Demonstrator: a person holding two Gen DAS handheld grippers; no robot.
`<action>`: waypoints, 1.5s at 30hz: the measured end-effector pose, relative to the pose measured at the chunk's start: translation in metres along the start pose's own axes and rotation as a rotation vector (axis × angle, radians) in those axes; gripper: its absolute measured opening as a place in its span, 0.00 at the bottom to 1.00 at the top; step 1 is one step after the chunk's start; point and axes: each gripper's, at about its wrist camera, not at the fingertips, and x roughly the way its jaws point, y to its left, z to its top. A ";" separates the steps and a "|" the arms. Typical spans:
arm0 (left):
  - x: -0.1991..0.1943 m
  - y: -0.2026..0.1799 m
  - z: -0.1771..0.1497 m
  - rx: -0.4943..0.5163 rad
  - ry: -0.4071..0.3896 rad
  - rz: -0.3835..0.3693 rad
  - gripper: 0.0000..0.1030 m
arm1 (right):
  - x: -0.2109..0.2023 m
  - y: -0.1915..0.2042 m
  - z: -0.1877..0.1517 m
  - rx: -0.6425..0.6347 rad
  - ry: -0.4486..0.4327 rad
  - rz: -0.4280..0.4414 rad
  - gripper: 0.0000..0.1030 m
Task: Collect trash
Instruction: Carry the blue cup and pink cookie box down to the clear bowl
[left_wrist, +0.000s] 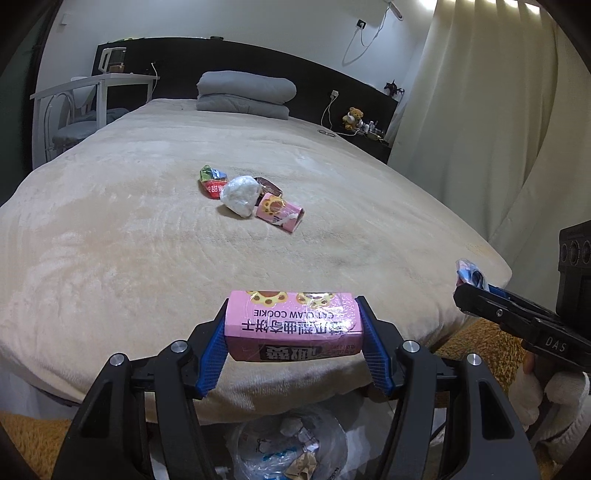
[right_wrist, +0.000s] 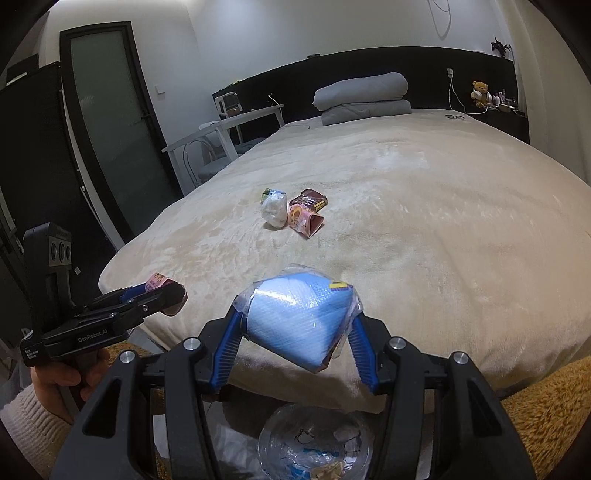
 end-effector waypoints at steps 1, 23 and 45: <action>-0.003 -0.002 -0.003 0.000 -0.003 -0.005 0.60 | -0.003 0.001 -0.003 -0.003 -0.001 0.001 0.52; 0.014 0.000 -0.073 -0.287 0.187 -0.175 0.60 | 0.019 -0.006 -0.050 0.056 0.177 0.015 0.52; 0.081 0.029 -0.137 -0.606 0.527 -0.146 0.60 | 0.103 -0.049 -0.116 0.384 0.640 0.016 0.52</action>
